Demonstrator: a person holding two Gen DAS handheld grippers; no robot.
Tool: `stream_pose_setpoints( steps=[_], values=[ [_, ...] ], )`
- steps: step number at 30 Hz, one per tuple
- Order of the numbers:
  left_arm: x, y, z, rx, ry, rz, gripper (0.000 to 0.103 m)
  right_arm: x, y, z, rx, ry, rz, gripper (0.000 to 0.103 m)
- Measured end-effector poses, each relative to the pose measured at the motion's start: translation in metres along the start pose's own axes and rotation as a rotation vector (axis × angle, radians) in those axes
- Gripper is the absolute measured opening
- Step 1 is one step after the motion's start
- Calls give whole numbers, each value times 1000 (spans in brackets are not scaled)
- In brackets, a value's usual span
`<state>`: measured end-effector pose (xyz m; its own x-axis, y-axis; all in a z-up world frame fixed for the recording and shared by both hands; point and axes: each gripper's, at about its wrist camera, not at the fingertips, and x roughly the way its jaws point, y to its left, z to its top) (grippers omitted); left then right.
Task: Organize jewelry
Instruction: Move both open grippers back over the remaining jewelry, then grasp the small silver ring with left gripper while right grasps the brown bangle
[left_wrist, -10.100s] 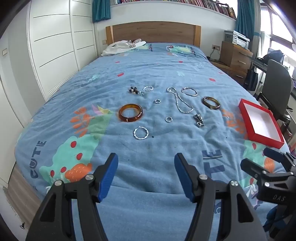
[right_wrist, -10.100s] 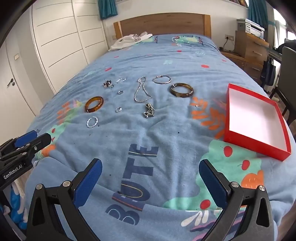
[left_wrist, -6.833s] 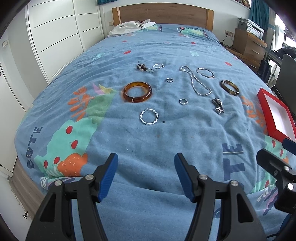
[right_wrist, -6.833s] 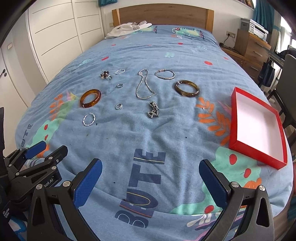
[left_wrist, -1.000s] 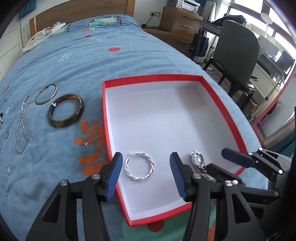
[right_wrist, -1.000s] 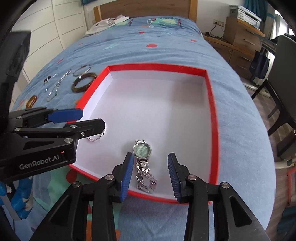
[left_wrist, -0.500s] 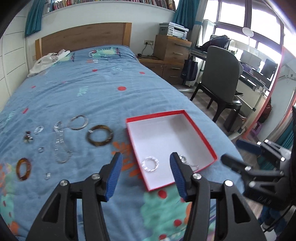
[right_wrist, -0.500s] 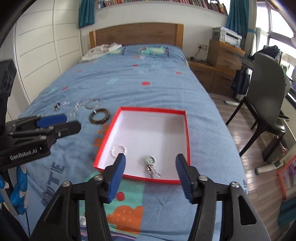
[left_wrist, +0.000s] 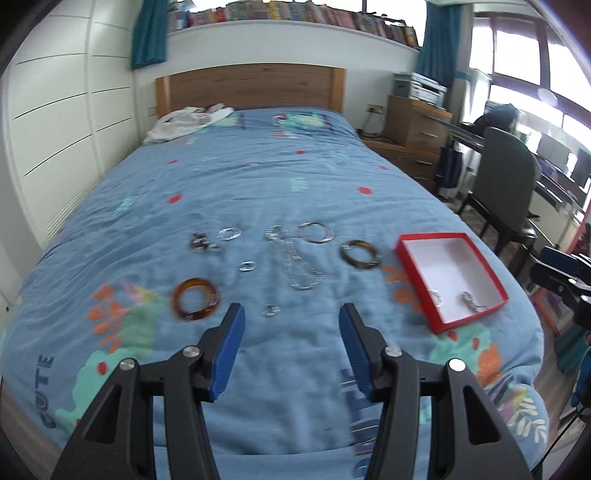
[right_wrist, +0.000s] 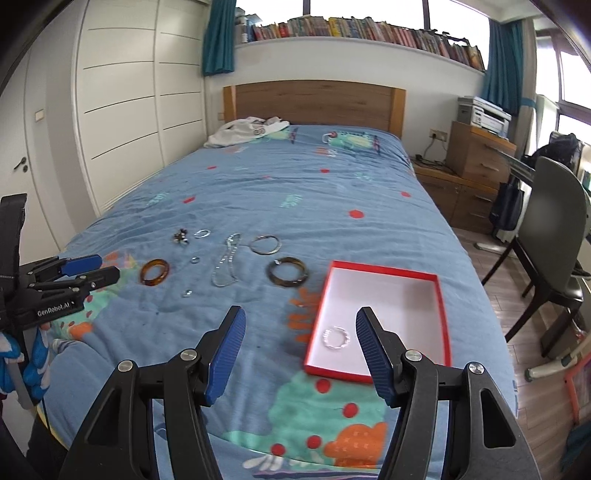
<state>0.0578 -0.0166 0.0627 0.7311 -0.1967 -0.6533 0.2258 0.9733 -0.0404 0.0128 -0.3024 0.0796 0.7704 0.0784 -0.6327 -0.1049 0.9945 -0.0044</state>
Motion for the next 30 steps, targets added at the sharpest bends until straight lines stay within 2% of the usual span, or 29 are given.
stream_pose_setpoints(
  steps=[3, 6, 14, 19, 25, 30],
  values=[
    [-2, 33, -8, -31, 8, 42, 51, 11, 12, 2, -8, 13, 23, 61],
    [7, 48, -14, -36, 25, 53, 51, 31, 20, 0, -15, 47, 44, 61],
    [84, 30, -32, -66, 130, -8, 51, 101, 29, -7, -2, 139, 102, 55],
    [135, 23, -29, -105, 183, -48, 51, 145, 29, 6, -3, 171, 119, 54],
    [186, 31, -25, -136, 231, -36, 50, 199, 27, 31, -4, 198, 129, 54],
    [211, 32, -24, -144, 254, -31, 50, 243, 28, 40, -18, 243, 134, 54]
  ],
)
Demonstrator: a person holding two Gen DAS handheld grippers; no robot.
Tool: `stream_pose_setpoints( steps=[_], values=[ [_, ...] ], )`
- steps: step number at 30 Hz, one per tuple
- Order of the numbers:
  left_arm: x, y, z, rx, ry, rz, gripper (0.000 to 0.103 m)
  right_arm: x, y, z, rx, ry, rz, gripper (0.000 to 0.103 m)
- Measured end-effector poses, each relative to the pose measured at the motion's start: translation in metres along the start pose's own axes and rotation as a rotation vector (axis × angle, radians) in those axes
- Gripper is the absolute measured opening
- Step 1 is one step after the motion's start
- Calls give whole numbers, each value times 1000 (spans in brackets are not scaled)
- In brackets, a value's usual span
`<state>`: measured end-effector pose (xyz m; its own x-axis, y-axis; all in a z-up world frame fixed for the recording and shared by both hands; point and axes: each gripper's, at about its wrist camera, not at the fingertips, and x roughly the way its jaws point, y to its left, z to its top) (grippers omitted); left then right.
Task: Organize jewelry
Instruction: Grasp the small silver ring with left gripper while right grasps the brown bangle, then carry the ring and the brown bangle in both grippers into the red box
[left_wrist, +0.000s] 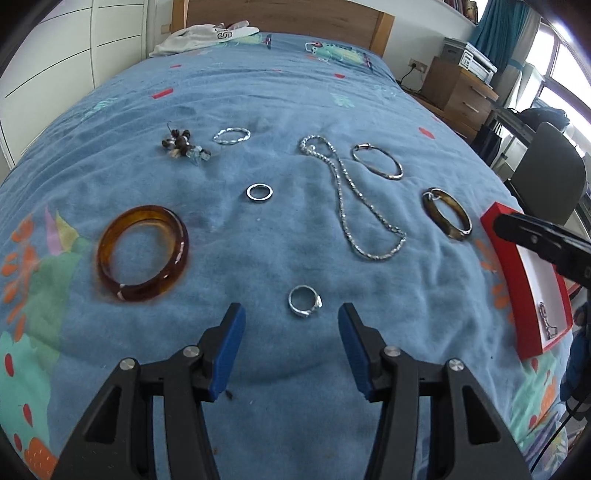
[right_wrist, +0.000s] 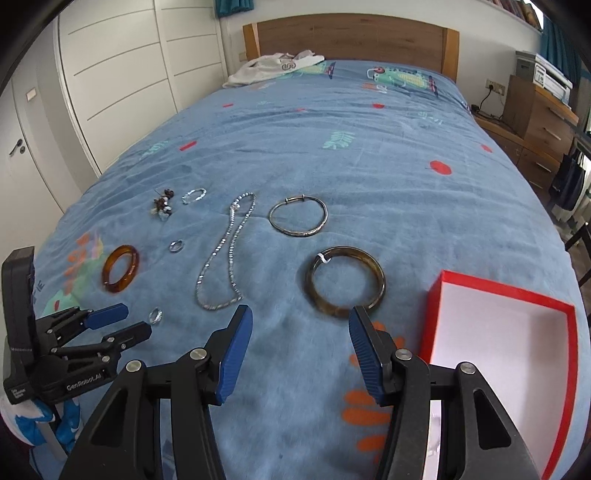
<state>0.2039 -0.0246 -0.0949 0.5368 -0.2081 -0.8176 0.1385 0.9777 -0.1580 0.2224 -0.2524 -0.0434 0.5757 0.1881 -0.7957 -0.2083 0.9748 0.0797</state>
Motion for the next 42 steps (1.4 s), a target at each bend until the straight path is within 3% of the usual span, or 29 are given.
stream_pose_setpoints(
  steps=[4, 9, 15, 18, 20, 24, 31, 42],
  values=[
    [13, -4, 0, 9, 13, 5, 49, 27, -5, 11, -6, 37, -3, 54],
    [23, -3, -2, 15, 13, 20, 38, 57, -3, 19, -41, 103, -10, 53],
    [26, -2, 0, 25, 2, 20, 19, 88, -6, 23, -46, 182, -34, 40],
    [27, -1, 0, 24, -2, 19, 18, 97, -9, 22, -39, 197, -34, 36],
    [26, -1, 0, 28, -6, 18, 18, 99, -10, 22, -36, 195, -31, 34],
    [23, 0, 0, 20, -14, 12, 18, 98, -11, 24, -31, 174, -28, 10],
    [15, 2, -1, 9, -23, 5, 18, 83, -9, 21, 14, 114, 23, 9],
    [-19, 6, -2, -1, -63, 12, 18, 26, 17, 17, 54, -8, 118, 9]
  ],
)
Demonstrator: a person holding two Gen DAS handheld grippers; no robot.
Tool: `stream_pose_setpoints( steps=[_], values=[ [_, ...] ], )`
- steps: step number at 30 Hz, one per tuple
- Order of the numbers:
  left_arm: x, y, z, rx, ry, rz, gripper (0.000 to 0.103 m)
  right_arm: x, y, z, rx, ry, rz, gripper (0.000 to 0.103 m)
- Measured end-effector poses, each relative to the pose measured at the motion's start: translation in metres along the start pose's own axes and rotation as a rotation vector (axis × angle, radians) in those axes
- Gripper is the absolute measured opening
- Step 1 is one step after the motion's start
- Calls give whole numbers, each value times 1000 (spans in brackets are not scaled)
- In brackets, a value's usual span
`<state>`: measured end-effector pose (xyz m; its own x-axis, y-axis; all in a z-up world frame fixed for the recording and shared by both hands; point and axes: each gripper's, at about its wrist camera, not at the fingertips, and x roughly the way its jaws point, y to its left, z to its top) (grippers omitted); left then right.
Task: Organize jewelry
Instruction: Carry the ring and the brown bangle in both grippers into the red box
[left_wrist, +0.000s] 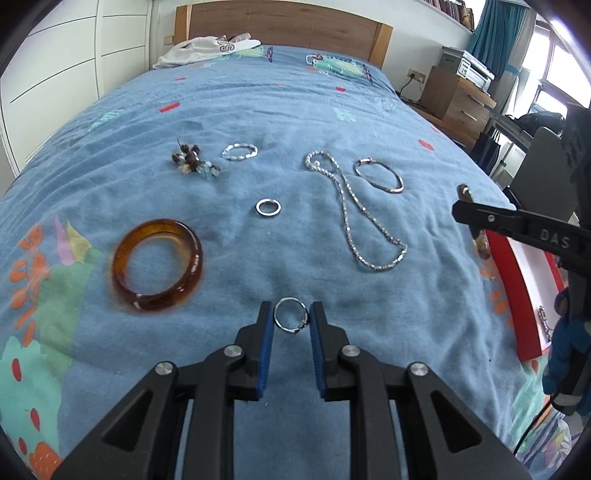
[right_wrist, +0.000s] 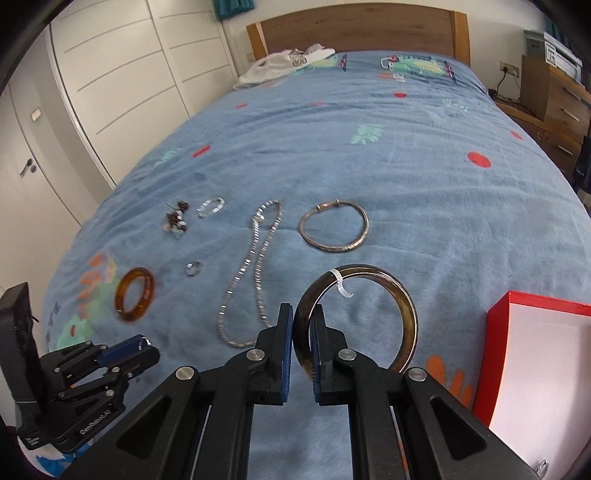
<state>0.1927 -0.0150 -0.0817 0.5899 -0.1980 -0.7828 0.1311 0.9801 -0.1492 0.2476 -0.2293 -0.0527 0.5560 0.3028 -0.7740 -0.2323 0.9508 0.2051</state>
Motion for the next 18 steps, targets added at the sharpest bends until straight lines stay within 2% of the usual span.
stream_pose_setpoints(
  steps=[5, 10, 18],
  values=[
    [-22, -2, 0, 10, -24, 1, 18, -28, 11, -2, 0, -41, 14, 9],
    [-43, -17, 0, 36, -44, -19, 18, -59, 8, -10, 1, -69, -14, 9],
    [-59, -83, 9, 125, -61, -99, 18, -109, -46, -31, 46, -90, -118, 9]
  ],
)
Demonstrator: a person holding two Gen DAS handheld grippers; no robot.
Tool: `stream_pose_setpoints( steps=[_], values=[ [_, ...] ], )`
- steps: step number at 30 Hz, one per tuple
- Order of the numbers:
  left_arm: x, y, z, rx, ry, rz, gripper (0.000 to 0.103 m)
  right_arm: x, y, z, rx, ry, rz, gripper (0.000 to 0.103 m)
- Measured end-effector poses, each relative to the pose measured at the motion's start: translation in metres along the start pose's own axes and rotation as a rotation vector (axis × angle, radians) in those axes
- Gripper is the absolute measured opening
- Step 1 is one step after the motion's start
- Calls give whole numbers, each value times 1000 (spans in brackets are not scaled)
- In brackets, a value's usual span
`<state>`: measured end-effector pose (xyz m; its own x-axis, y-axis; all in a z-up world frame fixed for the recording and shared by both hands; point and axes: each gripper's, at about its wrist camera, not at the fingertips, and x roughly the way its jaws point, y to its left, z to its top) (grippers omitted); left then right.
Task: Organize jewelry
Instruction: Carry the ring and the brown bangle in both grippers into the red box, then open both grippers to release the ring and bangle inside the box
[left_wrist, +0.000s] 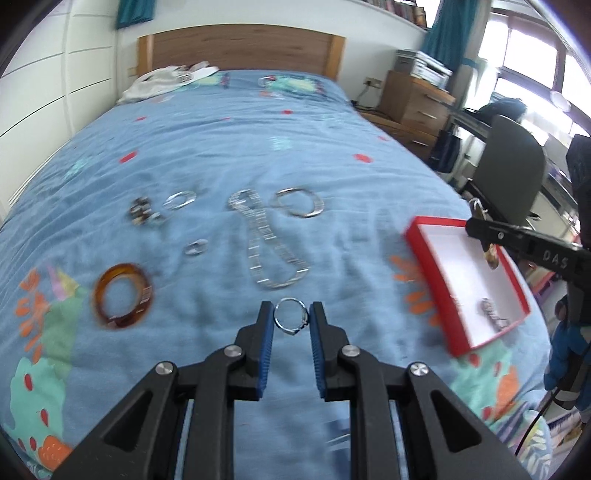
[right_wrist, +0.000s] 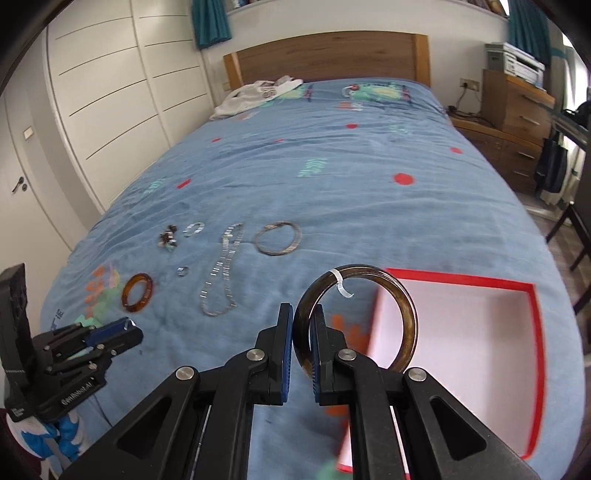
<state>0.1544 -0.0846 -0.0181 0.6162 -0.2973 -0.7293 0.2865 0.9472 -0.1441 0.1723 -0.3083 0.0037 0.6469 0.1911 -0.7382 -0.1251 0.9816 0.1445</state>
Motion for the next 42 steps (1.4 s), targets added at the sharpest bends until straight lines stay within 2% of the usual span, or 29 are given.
stream_pose_setpoints(
  steps=[5, 10, 17, 20, 30, 42],
  values=[
    [14, -60, 14, 75, 7, -75, 18, -11, -54, -13, 34, 28, -73, 9],
    [41, -122, 29, 135, 27, -149, 18, -5, -103, -28, 67, 77, -120, 9],
    [87, -190, 42, 212, 69, -197, 18, 14, -149, -42, 67, 146, -149, 9],
    [107, -207, 41, 224, 94, -200, 18, 22, -159, -46, 56, 166, -133, 9],
    [157, -215, 26, 229, 177, -149, 18, 50, -163, -52, 8, 225, -87, 10],
    [176, -216, 25, 234, 189, -121, 19, 60, -164, -47, -17, 223, -76, 10]
  ],
)
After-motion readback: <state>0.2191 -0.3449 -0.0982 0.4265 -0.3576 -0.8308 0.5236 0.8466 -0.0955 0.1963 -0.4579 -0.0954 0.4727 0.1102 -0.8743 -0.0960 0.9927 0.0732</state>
